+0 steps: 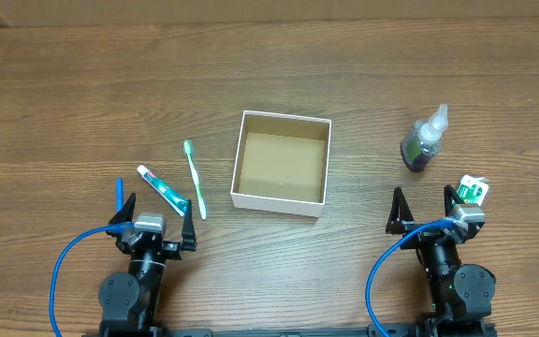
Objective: Pack container
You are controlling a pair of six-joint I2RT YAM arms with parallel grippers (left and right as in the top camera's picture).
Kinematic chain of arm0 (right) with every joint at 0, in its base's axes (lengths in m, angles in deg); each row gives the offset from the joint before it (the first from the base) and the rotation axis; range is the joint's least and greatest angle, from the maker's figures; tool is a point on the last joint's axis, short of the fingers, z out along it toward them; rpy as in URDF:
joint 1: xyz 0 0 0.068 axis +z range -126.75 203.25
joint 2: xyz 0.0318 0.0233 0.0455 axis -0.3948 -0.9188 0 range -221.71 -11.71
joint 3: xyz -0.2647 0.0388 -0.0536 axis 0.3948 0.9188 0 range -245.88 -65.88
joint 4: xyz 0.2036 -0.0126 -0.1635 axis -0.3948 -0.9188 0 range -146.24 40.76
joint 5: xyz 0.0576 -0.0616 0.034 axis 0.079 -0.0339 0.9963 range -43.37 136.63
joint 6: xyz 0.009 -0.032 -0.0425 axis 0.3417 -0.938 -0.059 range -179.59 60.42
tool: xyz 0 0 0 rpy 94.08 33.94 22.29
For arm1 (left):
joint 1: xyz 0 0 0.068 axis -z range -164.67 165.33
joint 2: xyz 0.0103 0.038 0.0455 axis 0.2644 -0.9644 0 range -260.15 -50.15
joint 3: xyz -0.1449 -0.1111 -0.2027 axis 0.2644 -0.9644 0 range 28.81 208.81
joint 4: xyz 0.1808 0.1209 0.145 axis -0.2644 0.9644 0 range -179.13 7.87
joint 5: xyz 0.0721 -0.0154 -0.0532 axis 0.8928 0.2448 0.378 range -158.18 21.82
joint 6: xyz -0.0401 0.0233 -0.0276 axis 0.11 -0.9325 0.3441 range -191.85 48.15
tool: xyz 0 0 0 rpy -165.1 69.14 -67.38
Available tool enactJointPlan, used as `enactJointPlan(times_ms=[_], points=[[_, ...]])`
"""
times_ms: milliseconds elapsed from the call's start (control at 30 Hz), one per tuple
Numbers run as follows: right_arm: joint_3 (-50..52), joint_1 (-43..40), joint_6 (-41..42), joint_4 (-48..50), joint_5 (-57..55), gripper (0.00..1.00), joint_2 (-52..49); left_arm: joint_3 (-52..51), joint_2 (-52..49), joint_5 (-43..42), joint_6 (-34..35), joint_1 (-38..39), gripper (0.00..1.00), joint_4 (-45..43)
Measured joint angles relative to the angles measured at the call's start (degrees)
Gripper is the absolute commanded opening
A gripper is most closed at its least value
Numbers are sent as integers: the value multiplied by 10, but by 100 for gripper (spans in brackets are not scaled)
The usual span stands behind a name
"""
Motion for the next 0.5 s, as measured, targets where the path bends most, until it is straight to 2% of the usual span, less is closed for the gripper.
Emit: enactJointPlan(times_ms=[500], points=[[0,0,0,0,0,100,0,0,0,22,0,0,100,3]])
